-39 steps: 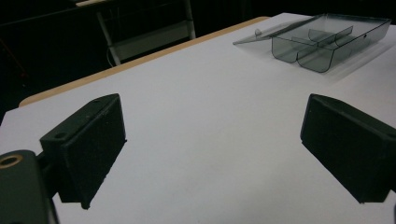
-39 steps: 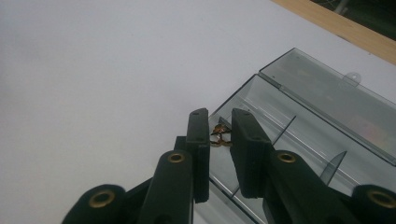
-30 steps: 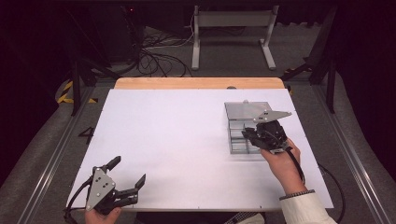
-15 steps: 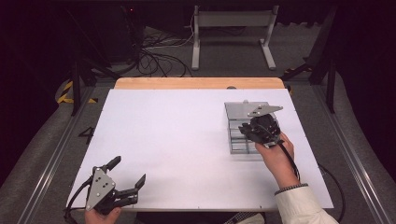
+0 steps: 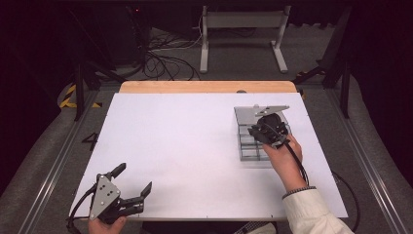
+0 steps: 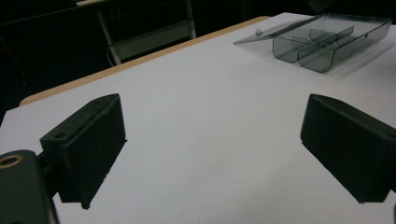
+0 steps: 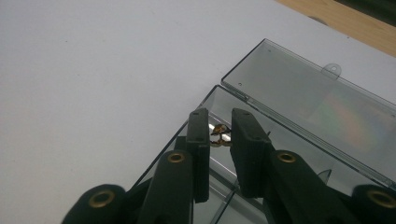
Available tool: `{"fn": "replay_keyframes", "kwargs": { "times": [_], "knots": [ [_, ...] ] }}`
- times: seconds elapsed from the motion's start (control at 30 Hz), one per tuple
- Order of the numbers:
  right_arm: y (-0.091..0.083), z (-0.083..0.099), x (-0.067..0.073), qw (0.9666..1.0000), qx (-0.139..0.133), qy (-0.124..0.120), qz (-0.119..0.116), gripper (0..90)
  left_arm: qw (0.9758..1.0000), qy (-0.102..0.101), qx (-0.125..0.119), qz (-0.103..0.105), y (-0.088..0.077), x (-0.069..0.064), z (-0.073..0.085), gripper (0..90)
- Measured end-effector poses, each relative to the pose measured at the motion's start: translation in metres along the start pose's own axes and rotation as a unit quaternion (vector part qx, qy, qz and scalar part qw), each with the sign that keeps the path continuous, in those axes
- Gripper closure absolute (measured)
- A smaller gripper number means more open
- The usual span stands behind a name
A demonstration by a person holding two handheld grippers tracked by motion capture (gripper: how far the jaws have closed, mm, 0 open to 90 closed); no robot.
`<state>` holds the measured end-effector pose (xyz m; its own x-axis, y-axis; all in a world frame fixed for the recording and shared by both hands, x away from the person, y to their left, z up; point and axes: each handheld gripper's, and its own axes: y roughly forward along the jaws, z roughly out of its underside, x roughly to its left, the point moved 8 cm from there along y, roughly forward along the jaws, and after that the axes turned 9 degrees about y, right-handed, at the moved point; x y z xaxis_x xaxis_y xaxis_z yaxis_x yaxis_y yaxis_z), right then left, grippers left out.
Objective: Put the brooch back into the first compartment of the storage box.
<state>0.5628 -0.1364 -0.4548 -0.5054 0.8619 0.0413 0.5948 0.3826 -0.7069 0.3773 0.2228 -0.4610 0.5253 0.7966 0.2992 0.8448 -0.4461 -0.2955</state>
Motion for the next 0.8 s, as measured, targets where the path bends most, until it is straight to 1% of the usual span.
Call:
{"fn": "replay_keyframes", "kwargs": {
  "times": [0.07,0.27,0.37,0.5,0.53,0.8],
  "knots": [
    [0.003,0.000,-0.001,1.0000,0.003,0.004,0.002,77.9,1.0000,0.000,0.000,0.000,0.000,0.000,0.000,7.2],
    [0.009,0.000,-0.003,0.9999,0.006,0.007,0.006,77.9,1.0000,0.000,-0.002,-0.001,0.000,0.000,0.000,7.3],
    [0.011,0.000,-0.004,1.0000,0.003,0.009,0.002,77.8,1.0000,0.000,-0.001,0.000,0.000,0.000,0.000,7.3],
    [0.016,-0.001,-0.005,0.9999,0.001,-0.007,0.008,77.8,1.0000,0.001,-0.001,-0.001,0.000,0.000,0.000,7.3],
    [0.017,-0.001,-0.006,0.9999,0.004,-0.009,0.008,77.8,1.0000,0.001,-0.001,-0.001,0.000,0.000,0.000,7.4],
    [0.030,0.001,-0.010,0.9996,0.017,-0.017,0.016,77.8,1.0000,0.001,-0.001,-0.001,0.000,0.000,0.000,7.4]
  ]
}}
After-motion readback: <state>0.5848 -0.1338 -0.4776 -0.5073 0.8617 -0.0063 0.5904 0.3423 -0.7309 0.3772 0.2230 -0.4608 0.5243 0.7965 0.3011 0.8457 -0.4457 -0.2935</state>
